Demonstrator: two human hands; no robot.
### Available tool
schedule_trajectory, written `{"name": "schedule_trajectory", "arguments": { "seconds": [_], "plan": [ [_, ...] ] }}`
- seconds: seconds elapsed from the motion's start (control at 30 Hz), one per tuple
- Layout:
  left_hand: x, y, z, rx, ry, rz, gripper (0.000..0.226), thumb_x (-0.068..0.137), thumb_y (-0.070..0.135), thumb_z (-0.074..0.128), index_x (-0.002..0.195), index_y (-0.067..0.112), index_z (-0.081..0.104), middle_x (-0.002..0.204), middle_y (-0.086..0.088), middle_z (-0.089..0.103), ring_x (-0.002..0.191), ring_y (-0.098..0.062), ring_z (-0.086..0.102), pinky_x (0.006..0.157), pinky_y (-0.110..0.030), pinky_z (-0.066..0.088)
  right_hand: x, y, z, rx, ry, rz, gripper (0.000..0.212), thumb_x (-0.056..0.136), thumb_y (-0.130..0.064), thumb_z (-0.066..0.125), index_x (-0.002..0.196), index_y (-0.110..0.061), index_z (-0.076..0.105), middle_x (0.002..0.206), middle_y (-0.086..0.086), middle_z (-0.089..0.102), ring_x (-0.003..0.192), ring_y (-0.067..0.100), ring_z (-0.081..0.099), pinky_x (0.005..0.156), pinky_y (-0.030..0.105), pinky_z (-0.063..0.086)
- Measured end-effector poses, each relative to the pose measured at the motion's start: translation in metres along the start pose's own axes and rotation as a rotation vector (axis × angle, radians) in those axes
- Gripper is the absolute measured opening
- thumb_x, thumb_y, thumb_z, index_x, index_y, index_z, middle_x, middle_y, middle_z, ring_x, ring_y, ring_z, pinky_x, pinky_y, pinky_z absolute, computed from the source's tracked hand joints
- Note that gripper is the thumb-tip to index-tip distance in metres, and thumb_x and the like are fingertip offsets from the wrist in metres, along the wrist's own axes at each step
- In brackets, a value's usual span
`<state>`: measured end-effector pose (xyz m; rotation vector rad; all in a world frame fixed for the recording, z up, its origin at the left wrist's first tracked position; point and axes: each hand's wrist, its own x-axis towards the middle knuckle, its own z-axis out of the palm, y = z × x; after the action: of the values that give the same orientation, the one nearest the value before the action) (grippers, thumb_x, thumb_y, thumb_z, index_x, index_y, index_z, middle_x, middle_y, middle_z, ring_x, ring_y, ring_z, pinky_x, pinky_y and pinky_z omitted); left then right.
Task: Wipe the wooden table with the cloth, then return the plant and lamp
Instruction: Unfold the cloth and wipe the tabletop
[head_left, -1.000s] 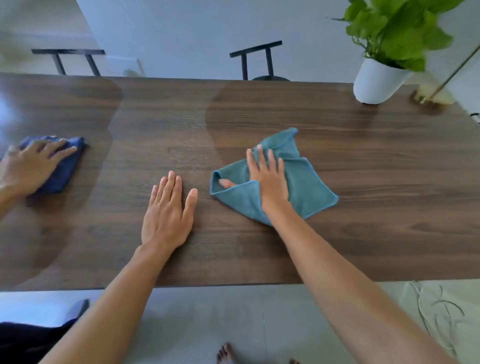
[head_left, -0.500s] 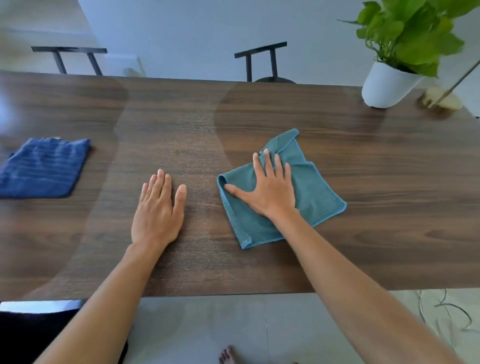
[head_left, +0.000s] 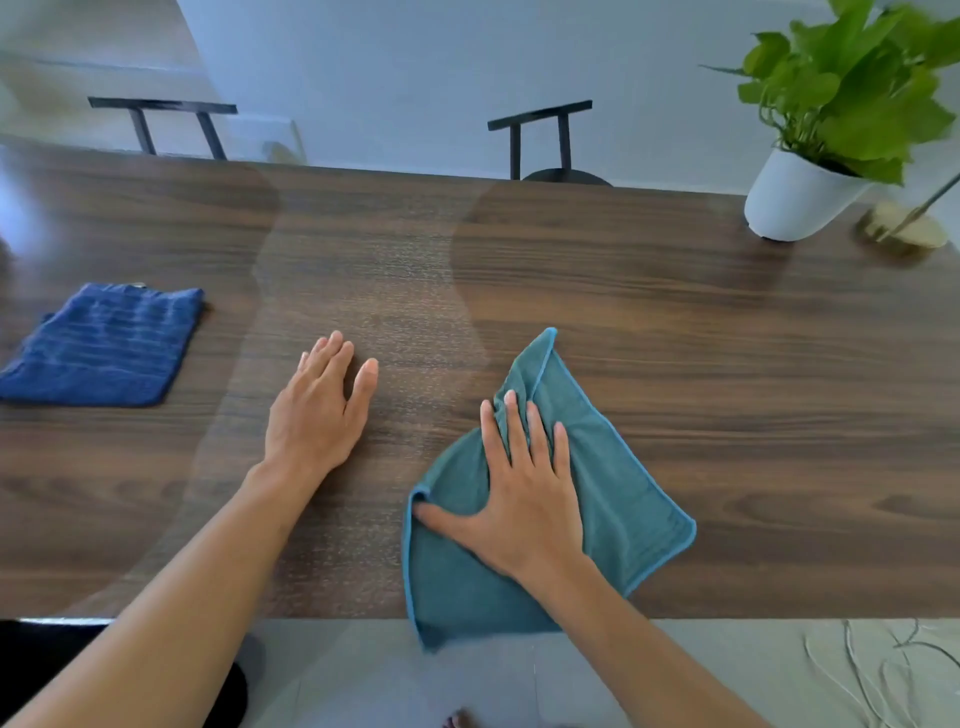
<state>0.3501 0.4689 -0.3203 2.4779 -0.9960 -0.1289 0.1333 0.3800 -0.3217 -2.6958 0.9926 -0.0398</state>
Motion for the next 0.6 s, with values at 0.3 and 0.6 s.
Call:
{"name": "schedule_trajectory", "arguments": {
  "seconds": [0.3, 0.6],
  "plan": [
    [0.086, 0.010, 0.013, -0.012, 0.023, -0.049, 0.060, 0.103, 0.050, 0.028, 0.147, 0.011, 0.043, 0.161, -0.007, 0.029, 0.151, -0.020, 0.019, 0.122, -0.040, 0.019, 0.164, -0.001, 0.001, 0.005, 0.049, 0.133, 0.132, 0.061, -0.104, 0.018, 0.160, -0.019, -0.002, 0.169, 0.006, -0.007, 0.155, 0.026, -0.010, 0.123, 0.053, -0.005],
    [0.194, 0.001, 0.036, 0.091, 0.029, -0.025, 0.069, 0.103, 0.052, 0.020, 0.152, 0.004, 0.033, 0.163, -0.013, 0.021, 0.152, -0.022, 0.014, 0.124, -0.033, 0.004, 0.351, 0.027, -0.016, -0.031, 0.005, 0.218, 0.136, 0.057, -0.106, 0.017, 0.160, -0.020, -0.004, 0.168, 0.008, -0.011, 0.155, 0.028, -0.011, 0.123, 0.054, -0.008]
  ]
}}
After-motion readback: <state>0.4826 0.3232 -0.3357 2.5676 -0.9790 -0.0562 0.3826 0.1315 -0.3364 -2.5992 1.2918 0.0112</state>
